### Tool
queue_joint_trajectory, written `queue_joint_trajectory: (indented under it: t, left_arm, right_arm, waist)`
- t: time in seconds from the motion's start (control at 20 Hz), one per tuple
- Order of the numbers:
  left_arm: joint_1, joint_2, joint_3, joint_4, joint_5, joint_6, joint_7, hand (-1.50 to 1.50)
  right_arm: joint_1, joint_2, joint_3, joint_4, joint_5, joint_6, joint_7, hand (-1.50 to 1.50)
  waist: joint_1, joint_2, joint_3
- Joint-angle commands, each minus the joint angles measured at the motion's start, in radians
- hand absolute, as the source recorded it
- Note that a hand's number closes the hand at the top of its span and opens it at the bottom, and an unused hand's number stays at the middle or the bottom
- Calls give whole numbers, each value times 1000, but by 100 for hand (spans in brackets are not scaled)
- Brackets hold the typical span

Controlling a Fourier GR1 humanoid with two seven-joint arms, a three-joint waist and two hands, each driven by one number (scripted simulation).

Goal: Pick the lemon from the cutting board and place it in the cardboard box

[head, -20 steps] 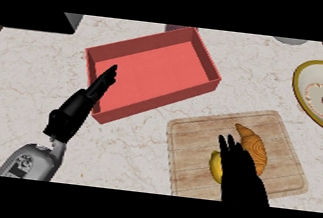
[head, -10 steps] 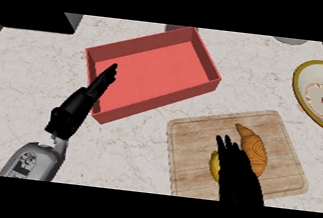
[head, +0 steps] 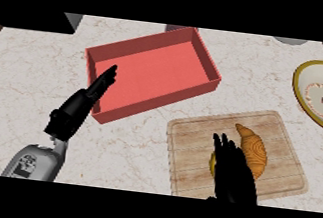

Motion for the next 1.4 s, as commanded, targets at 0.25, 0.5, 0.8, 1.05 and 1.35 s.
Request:
queue_joint_trajectory:
  t: [0.25, 0.5, 0.8, 1.05, 1.35]
  left_arm:
    - [-17, -48, 22, 19, -37, -11, 7, 0]
    - [56, -22, 35, -101, -36, -47, 51, 0]
    - [44, -47, 50, -40, -55, -51, -11, 0]
    - [-43, -56, 19, -4, -43, -79, 19, 0]
    - [-25, -72, 35, 5, -56, -45, 18, 0]
  right_arm:
    - [-1, -47, -74, 157, 21, -66, -113, -150]
    - [-7, 9, -44, 178, 47, -68, -100, 150]
    - [-13, -37, -45, 95, 107, -56, -129, 150]
    - [-253, 36, 216, 187, 104, 59, -366, 150]
    - [-502, 116, 229, 344, 103, -33, -500, 150]
  waist:
    - [-1, 1, 0]
    - [3, -1, 0]
    - [1, -1, 0]
    - [63, 10, 0]
    - [28, 5, 0]
